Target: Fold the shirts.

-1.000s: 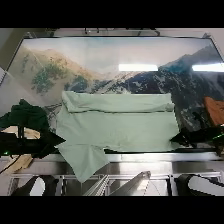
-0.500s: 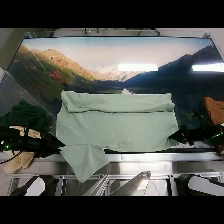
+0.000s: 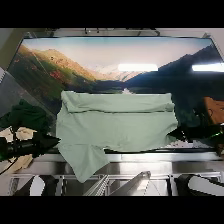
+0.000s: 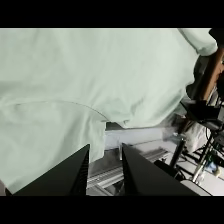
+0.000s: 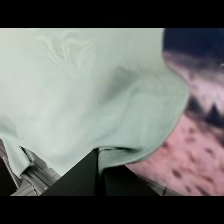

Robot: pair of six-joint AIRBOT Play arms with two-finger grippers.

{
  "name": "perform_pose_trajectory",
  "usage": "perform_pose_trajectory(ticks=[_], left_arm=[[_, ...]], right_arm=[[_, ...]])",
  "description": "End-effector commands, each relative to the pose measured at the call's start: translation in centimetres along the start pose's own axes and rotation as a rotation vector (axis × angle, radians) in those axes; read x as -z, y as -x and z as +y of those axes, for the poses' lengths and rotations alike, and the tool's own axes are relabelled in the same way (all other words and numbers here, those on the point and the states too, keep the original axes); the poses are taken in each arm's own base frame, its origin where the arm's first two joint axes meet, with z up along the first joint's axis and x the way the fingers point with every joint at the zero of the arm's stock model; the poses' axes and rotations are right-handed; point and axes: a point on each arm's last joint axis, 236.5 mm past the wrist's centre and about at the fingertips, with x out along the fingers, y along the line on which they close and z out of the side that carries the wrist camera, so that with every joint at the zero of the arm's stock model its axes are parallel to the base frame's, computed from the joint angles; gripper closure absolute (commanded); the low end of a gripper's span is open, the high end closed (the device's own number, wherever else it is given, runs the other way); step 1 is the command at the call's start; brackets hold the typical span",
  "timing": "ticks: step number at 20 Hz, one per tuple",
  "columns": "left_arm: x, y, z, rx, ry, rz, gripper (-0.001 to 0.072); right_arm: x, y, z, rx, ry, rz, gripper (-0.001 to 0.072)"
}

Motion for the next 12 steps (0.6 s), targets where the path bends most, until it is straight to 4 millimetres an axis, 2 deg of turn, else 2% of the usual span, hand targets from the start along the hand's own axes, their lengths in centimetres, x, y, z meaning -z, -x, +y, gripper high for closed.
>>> perform_pose_trajectory(ticks=[1, 5, 6, 8, 11, 12], left_arm=[[-0.6, 0.4, 2.6, -0.075, 0.126, 0.016, 0.0452], [-0.5, 2.0, 7.1, -0.258, 0.176, 0.132, 0.0430], [-0.4, 2.4, 7.9, -0.304, 0.164, 0.170, 0.0381], [-0.5, 2.3, 9.0, -0.366, 0.103, 0.240, 0.0334], [-0.5, 1.4, 10.9, -0.442, 0.037, 0.344, 0.0325], [-0.7, 0.8, 11.2, -0.438, 0.043, 0.352, 0.0200]], right_arm=[[-0.3, 0.0, 0.5, -0.022, -0.003, -0.013, 0.0694], [-0.4, 0.0, 0.5, -0.022, -0.003, -0.014, 0.0694], [-0.4, 0.0, 0.5, -0.019, -0.003, -0.016, 0.0694], [-0.8, 0.0, 0.4, -0.015, -0.004, -0.032, 0.0694], [-0.8, 0.0, 0.5, -0.019, 0.008, -0.032, 0.0694], [-0.8, 0.0, 0.5, -0.019, 0.008, -0.031, 0.0694]])
